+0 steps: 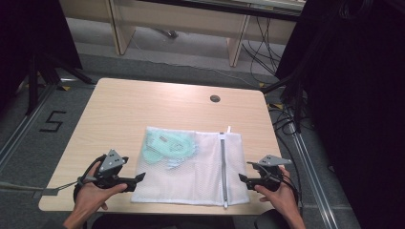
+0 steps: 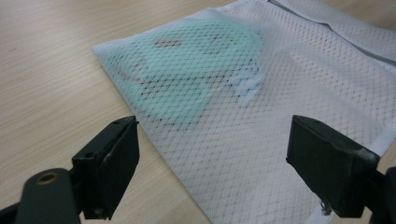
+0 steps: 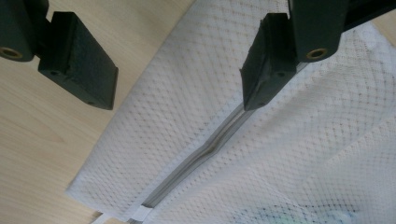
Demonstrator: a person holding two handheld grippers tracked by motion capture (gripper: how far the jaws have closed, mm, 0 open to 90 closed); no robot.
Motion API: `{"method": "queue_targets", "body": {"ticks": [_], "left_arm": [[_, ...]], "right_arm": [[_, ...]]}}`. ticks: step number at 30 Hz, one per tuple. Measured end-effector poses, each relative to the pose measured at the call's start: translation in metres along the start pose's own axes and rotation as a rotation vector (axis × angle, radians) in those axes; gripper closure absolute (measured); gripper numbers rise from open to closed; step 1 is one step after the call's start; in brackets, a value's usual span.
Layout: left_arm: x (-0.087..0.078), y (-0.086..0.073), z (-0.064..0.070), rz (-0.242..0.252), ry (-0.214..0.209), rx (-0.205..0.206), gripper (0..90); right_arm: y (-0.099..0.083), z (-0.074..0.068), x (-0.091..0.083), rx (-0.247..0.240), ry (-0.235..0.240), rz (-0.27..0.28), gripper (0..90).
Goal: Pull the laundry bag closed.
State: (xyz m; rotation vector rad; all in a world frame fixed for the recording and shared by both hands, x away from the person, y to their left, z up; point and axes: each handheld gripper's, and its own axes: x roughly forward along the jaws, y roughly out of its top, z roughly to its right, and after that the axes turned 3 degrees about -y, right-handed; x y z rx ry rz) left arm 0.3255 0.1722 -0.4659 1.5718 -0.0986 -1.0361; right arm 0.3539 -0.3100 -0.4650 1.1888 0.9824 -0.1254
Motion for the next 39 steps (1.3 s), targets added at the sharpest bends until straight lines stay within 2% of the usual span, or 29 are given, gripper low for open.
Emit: {"method": "queue_targets", "body": {"ticks": [2, 4, 5, 6, 8, 9, 10, 11, 12, 13, 14, 16, 17, 19, 20, 21, 23, 24, 26, 27, 28, 29, 30, 31, 32, 34, 35, 36, 39], "left_arm": [[0.000, 0.001, 0.000, -0.001, -0.007, 0.007, 16.6], [0.000, 0.000, 0.001, -0.002, -0.007, -0.006, 16.4], [0.001, 0.000, 0.001, 0.001, -0.012, -0.009, 15.9], [0.001, 0.000, 0.003, -0.001, -0.013, -0.010, 15.6], [0.003, 0.001, 0.005, -0.001, -0.019, -0.004, 15.6], [0.004, 0.001, 0.005, -0.003, -0.030, 0.009, 15.6], [0.005, 0.001, 0.006, -0.006, -0.029, 0.034, 15.7], [0.006, 0.001, 0.007, -0.007, -0.038, 0.036, 15.7], [0.008, 0.001, 0.010, -0.010, -0.042, 0.023, 15.7], [0.008, 0.002, 0.009, -0.023, -0.054, 0.056, 15.7], [0.011, 0.003, 0.012, -0.008, -0.060, 0.029, 15.6], [0.016, 0.004, 0.017, 0.005, -0.085, 0.022, 15.7], [0.017, 0.005, 0.019, -0.002, -0.091, 0.031, 15.8], [0.023, 0.005, 0.026, 0.001, -0.117, 0.045, 18.0], [0.025, 0.005, 0.030, -0.006, -0.125, 0.061, 18.2], [0.028, 0.005, 0.033, 0.006, -0.136, 0.063, 18.2], [0.030, 0.007, 0.038, -0.005, -0.146, 0.087, 18.1], [0.031, 0.009, 0.040, -0.012, -0.149, 0.099, 18.0], [0.034, 0.009, 0.044, 0.005, -0.160, 0.087, 17.9], [0.035, 0.010, 0.045, -0.004, -0.162, 0.102, 17.7], [0.036, 0.011, 0.044, -0.015, -0.167, 0.133, 17.6], [0.037, 0.011, 0.047, -0.005, -0.157, 0.118, 17.6], [0.038, 0.011, 0.047, -0.011, -0.156, 0.124, 17.6], [0.039, 0.011, 0.049, -0.009, -0.162, 0.113, 17.6], [0.039, 0.012, 0.047, -0.024, -0.158, 0.151, 17.6], [0.042, 0.011, 0.050, -0.005, -0.151, 0.116, 17.6], [0.042, 0.012, 0.049, -0.022, -0.152, 0.132, 17.6], [0.042, 0.012, 0.048, -0.025, -0.163, 0.131, 17.6], [0.043, 0.012, 0.049, -0.022, -0.152, 0.127, 17.7]], "right_arm": [[0.000, 0.002, 0.000, -0.020, -0.002, 0.002, 27.9], [0.000, 0.001, 0.001, -0.020, -0.002, 0.002, 27.7], [0.001, 0.001, -0.001, -0.008, 0.005, -0.017, 27.4], [0.000, 0.001, 0.000, -0.023, 0.006, -0.015, 27.4], [0.000, -0.002, 0.001, -0.017, 0.007, -0.015, 27.1], [0.000, 0.000, 0.001, -0.046, 0.008, -0.010, 26.9], [0.000, -0.001, 0.001, -0.043, 0.018, -0.019, 26.8], [0.001, -0.003, 0.000, -0.030, 0.030, -0.047, 26.7], [0.000, -0.003, 0.002, -0.045, 0.031, -0.024, 26.5], [0.000, -0.005, 0.002, -0.029, 0.034, -0.025, 25.9], [0.000, -0.004, 0.002, -0.049, 0.036, -0.032, 25.3], [0.001, -0.004, 0.002, -0.084, 0.054, -0.029, 23.6], [0.001, -0.006, 0.002, -0.073, 0.059, -0.022, 23.8], [0.001, -0.007, 0.002, -0.100, 0.074, -0.033, 24.4], [0.001, -0.009, 0.005, -0.110, 0.066, -0.015, 24.3], [0.001, -0.011, 0.003, -0.109, 0.077, -0.046, 24.1], [0.001, -0.011, 0.004, -0.136, 0.088, -0.046, 24.2], [0.001, -0.014, 0.003, -0.110, 0.107, -0.062, 24.1], [0.001, -0.013, 0.004, -0.133, 0.104, -0.056, 24.1], [0.001, -0.012, 0.005, -0.149, 0.106, -0.040, 24.0], [0.002, -0.013, 0.005, -0.142, 0.117, -0.049, 23.8], [0.001, -0.014, 0.005, -0.135, 0.126, -0.060, 23.8], [0.000, -0.015, 0.009, -0.140, 0.135, -0.023, 23.9], [0.000, -0.015, 0.010, -0.156, 0.146, -0.033, 24.0], [0.001, -0.016, 0.009, -0.156, 0.164, -0.052, 24.1], [0.001, -0.018, 0.009, -0.172, 0.185, -0.053, 25.3], [0.000, -0.019, 0.011, -0.179, 0.190, -0.029, 25.6], [0.001, -0.020, 0.008, -0.181, 0.216, -0.064, 26.8], [0.000, -0.022, 0.010, -0.215, 0.240, -0.057, 29.0]]}}
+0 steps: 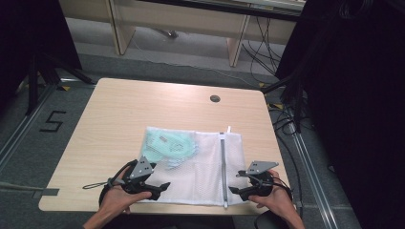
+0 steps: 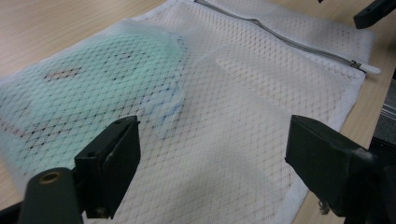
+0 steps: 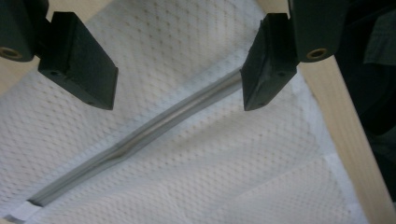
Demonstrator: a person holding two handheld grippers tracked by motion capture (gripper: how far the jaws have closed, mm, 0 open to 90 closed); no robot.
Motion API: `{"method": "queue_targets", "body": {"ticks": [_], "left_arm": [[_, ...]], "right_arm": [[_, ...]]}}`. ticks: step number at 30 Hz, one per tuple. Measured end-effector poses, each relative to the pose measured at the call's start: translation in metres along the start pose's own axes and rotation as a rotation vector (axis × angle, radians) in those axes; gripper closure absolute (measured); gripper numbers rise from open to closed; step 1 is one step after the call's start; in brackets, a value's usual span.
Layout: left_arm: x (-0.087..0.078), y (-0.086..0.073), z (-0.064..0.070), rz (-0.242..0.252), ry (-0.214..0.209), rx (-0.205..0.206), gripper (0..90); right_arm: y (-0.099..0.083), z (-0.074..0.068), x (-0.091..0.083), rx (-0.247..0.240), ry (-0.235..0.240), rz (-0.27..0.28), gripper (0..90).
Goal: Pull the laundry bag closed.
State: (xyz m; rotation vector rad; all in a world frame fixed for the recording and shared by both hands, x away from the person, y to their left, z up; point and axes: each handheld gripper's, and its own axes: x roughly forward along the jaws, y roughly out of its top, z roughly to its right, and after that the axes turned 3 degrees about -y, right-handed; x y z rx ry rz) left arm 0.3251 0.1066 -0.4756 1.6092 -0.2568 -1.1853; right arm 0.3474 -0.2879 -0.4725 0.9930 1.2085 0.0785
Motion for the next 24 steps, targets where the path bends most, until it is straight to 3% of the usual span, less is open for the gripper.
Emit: {"method": "queue_targets", "body": {"ticks": [3, 5, 9, 11, 12, 17, 18, 19, 20, 21, 22, 23, 24], "left_arm": [[0.001, 0.001, 0.000, 0.010, -0.005, 0.018, 17.7], [0.002, 0.001, 0.000, -0.009, -0.015, 0.014, 17.7], [0.008, 0.000, 0.006, 0.001, -0.033, 0.003, 18.1], [0.010, 0.001, 0.007, -0.010, -0.038, 0.031, 18.9], [0.012, 0.001, 0.010, -0.006, -0.051, 0.021, 19.7], [0.027, 0.003, 0.021, -0.038, -0.109, 0.078, 27.4], [0.031, 0.003, 0.026, -0.032, -0.125, 0.081, 28.7], [0.034, 0.003, 0.028, -0.059, -0.138, 0.115, 29.2], [0.038, 0.004, 0.031, -0.070, -0.146, 0.135, 30.6], [0.042, 0.004, 0.034, -0.073, -0.160, 0.149, 32.3], [0.046, 0.004, 0.038, -0.069, -0.177, 0.137, 32.9], [0.049, 0.005, 0.041, -0.079, -0.196, 0.140, 33.9], [0.051, 0.006, 0.043, -0.095, -0.210, 0.168, 34.4]], "right_arm": [[0.001, -0.004, 0.001, -0.032, 0.050, -0.014, 33.0], [0.001, -0.005, 0.003, -0.059, 0.060, -0.013, 33.6], [0.001, -0.011, 0.005, -0.072, 0.094, -0.031, 36.3], [0.002, -0.011, 0.005, -0.102, 0.104, -0.028, 36.4], [0.002, -0.013, 0.006, -0.096, 0.117, -0.033, 36.5], [0.002, -0.013, 0.007, -0.106, 0.121, -0.050, 36.9], [0.002, -0.012, 0.007, -0.126, 0.113, -0.044, 37.1], [0.002, -0.014, 0.007, -0.106, 0.120, -0.050, 37.1], [0.002, -0.012, 0.008, -0.130, 0.124, -0.043, 37.1], [0.002, -0.013, 0.008, -0.128, 0.122, -0.047, 37.0], [0.001, -0.014, 0.007, -0.098, 0.118, -0.064, 37.0], [0.001, -0.013, 0.008, -0.114, 0.116, -0.059, 36.8], [0.001, -0.013, 0.008, -0.103, 0.116, -0.064, 36.8]]}}
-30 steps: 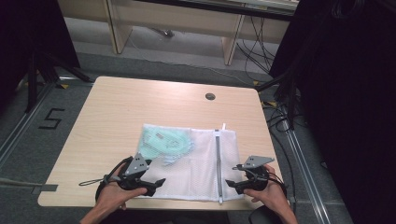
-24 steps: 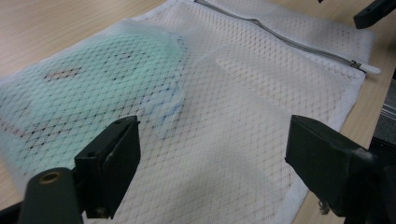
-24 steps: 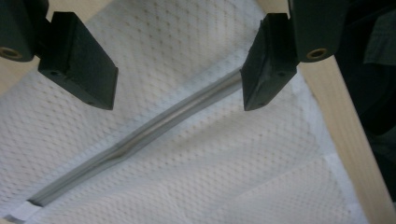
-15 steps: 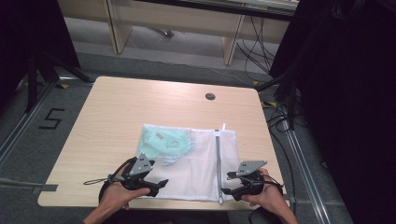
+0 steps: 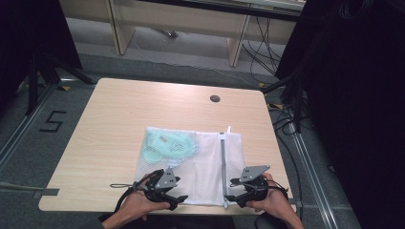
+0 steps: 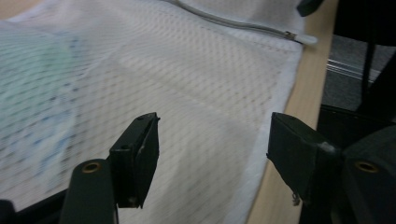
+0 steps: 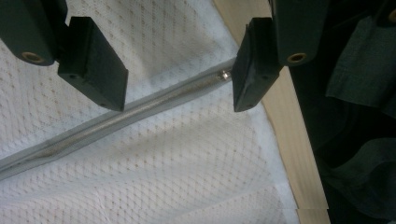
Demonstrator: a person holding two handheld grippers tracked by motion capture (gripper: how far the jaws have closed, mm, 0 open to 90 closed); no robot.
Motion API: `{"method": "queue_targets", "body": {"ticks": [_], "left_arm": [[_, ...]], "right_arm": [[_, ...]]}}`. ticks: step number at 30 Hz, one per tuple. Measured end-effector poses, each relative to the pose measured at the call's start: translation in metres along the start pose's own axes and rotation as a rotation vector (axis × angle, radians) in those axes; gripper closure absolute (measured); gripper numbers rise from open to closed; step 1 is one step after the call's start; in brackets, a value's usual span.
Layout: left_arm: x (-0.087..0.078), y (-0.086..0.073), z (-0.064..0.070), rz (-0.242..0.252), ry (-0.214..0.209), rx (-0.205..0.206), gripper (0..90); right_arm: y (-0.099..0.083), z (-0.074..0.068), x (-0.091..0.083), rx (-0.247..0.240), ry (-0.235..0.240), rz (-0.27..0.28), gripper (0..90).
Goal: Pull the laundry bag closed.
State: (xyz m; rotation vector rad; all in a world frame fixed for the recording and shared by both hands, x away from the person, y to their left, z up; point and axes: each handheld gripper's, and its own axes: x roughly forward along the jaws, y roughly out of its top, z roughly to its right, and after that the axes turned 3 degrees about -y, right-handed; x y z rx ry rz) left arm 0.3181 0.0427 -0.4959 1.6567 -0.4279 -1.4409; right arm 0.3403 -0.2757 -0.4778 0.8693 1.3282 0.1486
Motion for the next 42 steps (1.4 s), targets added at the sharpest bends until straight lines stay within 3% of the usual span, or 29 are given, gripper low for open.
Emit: {"method": "queue_targets", "body": {"ticks": [5, 9, 15, 19, 24, 28, 30, 31, 32, 36, 37, 41, 42], "left_arm": [[0.016, 0.006, 0.010, -0.003, -0.039, 0.018, 35.1], [0.023, 0.012, 0.012, -0.004, -0.046, 0.051, 36.2], [0.036, 0.020, 0.017, -0.003, -0.072, 0.059, 36.3], [0.047, 0.022, 0.020, -0.017, -0.101, 0.071, 36.6], [0.057, 0.026, 0.022, -0.045, -0.091, 0.112, 36.4], [0.063, 0.030, 0.024, -0.020, -0.085, 0.114, 37.6], [0.066, 0.031, 0.024, -0.017, -0.087, 0.130, 38.1], [0.065, 0.032, 0.023, -0.043, -0.092, 0.160, 38.5], [0.068, 0.032, 0.026, -0.020, -0.089, 0.142, 39.3], [0.070, 0.035, 0.026, -0.066, -0.106, 0.209, 43.4], [0.073, 0.034, 0.028, -0.042, -0.096, 0.175, 44.6], [0.077, 0.036, 0.028, -0.063, -0.102, 0.176, 47.4], [0.076, 0.037, 0.027, -0.073, -0.098, 0.196, 47.3]], "right_arm": [[0.000, 0.000, 0.000, 0.013, -0.003, -0.005, 36.6], [0.000, 0.001, 0.000, 0.004, -0.003, 0.001, 36.4], [0.001, 0.003, 0.000, -0.015, -0.003, 0.012, 35.6], [0.000, 0.002, 0.000, 0.003, -0.009, 0.004, 35.2], [0.000, 0.002, 0.000, 0.005, -0.010, 0.005, 35.0], [0.000, 0.002, -0.001, 0.019, -0.007, 0.000, 34.9], [0.000, 0.002, -0.001, 0.019, -0.003, 0.000, 34.9], [0.000, 0.001, -0.001, 0.016, -0.002, 0.000, 34.9], [0.000, 0.002, -0.001, 0.020, -0.005, 0.001, 34.8], [-0.001, 0.004, -0.002, 0.011, -0.015, 0.000, 34.6], [0.000, 0.004, -0.001, 0.013, -0.015, -0.001, 34.5], [0.000, 0.003, -0.001, 0.016, -0.015, -0.001, 34.3], [0.000, 0.003, -0.001, 0.015, -0.014, -0.002, 34.2]]}}
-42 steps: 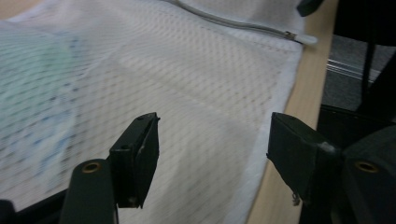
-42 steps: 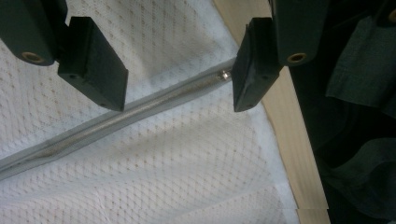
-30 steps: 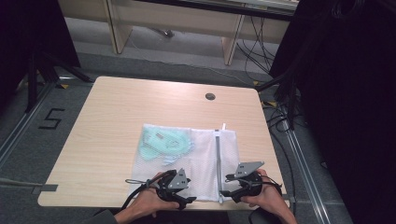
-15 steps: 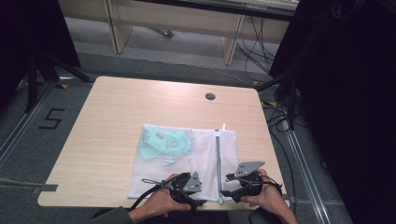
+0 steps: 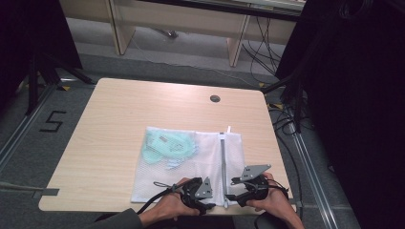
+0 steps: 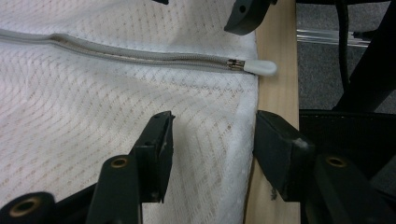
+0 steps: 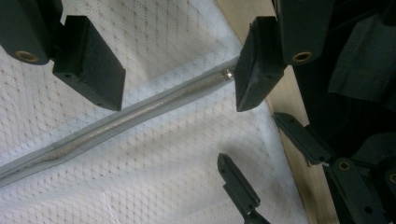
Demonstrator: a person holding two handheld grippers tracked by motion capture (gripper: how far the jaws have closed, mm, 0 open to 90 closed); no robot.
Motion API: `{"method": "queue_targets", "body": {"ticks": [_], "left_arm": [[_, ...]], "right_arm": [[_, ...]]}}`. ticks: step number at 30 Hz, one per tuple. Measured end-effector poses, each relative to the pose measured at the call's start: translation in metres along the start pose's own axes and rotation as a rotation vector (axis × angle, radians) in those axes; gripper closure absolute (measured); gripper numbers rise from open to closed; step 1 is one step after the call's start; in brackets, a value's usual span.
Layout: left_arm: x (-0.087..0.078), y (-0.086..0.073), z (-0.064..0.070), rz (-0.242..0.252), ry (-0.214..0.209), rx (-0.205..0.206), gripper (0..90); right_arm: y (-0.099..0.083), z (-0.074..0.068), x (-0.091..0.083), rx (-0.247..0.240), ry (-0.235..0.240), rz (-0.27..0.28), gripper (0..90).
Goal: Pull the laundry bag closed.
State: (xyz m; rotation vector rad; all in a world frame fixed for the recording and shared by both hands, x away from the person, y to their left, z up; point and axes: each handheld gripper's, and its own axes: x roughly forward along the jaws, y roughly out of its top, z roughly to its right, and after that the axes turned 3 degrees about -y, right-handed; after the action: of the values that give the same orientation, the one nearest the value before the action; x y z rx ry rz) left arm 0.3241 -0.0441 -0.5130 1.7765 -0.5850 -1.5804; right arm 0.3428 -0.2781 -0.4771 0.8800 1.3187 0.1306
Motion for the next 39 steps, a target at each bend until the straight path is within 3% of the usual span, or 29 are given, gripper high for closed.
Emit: {"method": "queue_targets", "body": {"ticks": [1, 2, 5, 6, 8, 10, 15, 18, 23, 27, 30, 31, 34, 36, 37, 39], "left_arm": [[0.000, 0.001, 0.000, -0.003, -0.004, 0.007, 47.2], [0.002, 0.002, 0.001, 0.023, -0.002, -0.012, 47.8], [0.004, 0.005, 0.002, -0.011, -0.029, 0.034, 55.0], [0.006, 0.005, 0.003, 0.003, -0.031, 0.013, 58.7], [0.006, 0.008, 0.002, -0.026, -0.037, 0.030, 65.2], [0.008, 0.009, 0.002, -0.001, -0.036, -0.002, 71.7], [0.010, 0.008, -0.002, 0.012, -0.031, -0.007, 86.1], [0.010, 0.007, -0.004, 0.022, -0.030, -0.015, 87.6], [0.008, 0.009, -0.012, 0.075, -0.011, -0.077, 87.9], [0.007, 0.008, -0.019, 0.090, -0.001, -0.107, 87.8], [0.006, 0.009, -0.022, 0.093, -0.005, -0.120, 87.8], [0.006, 0.010, -0.023, 0.100, -0.004, -0.125, 87.8], [0.005, 0.011, -0.024, 0.097, -0.004, -0.124, 87.8], [0.006, 0.013, -0.024, 0.111, -0.006, -0.138, 87.8], [0.005, 0.014, -0.025, 0.113, -0.011, -0.137, 87.8], [0.004, 0.016, -0.027, 0.121, -0.016, -0.132, 87.7]], "right_arm": [[0.000, 0.000, 0.000, -0.001, 0.000, 0.000, 34.2], [-0.001, -0.001, 0.001, 0.005, 0.002, 0.002, 34.2], [0.000, 0.000, 0.001, 0.000, 0.000, 0.006, 34.1], [-0.001, -0.001, 0.001, 0.014, -0.001, 0.003, 34.1], [-0.001, 0.000, 0.001, 0.005, -0.004, 0.005, 34.1], [0.000, 0.001, 0.001, -0.011, -0.011, 0.013, 34.1], [0.000, 0.001, 0.000, -0.011, -0.012, 0.015, 34.1], [0.000, 0.001, 0.000, -0.010, -0.011, 0.015, 34.1], [0.000, 0.001, -0.001, -0.008, 0.001, 0.007, 34.3], [0.000, -0.004, 0.002, 0.001, 0.014, 0.008, 34.8], [0.001, -0.005, 0.001, -0.016, 0.011, -0.011, 34.0], [0.001, -0.004, 0.001, -0.041, 0.017, -0.004, 33.6], [0.002, -0.007, 0.002, -0.045, 0.015, -0.015, 33.7], [0.003, -0.005, 0.004, -0.099, 0.012, -0.004, 34.6], [0.003, -0.007, 0.004, -0.081, 0.004, -0.004, 35.0], [0.002, -0.007, 0.005, -0.088, 0.016, -0.008, 37.9]]}}
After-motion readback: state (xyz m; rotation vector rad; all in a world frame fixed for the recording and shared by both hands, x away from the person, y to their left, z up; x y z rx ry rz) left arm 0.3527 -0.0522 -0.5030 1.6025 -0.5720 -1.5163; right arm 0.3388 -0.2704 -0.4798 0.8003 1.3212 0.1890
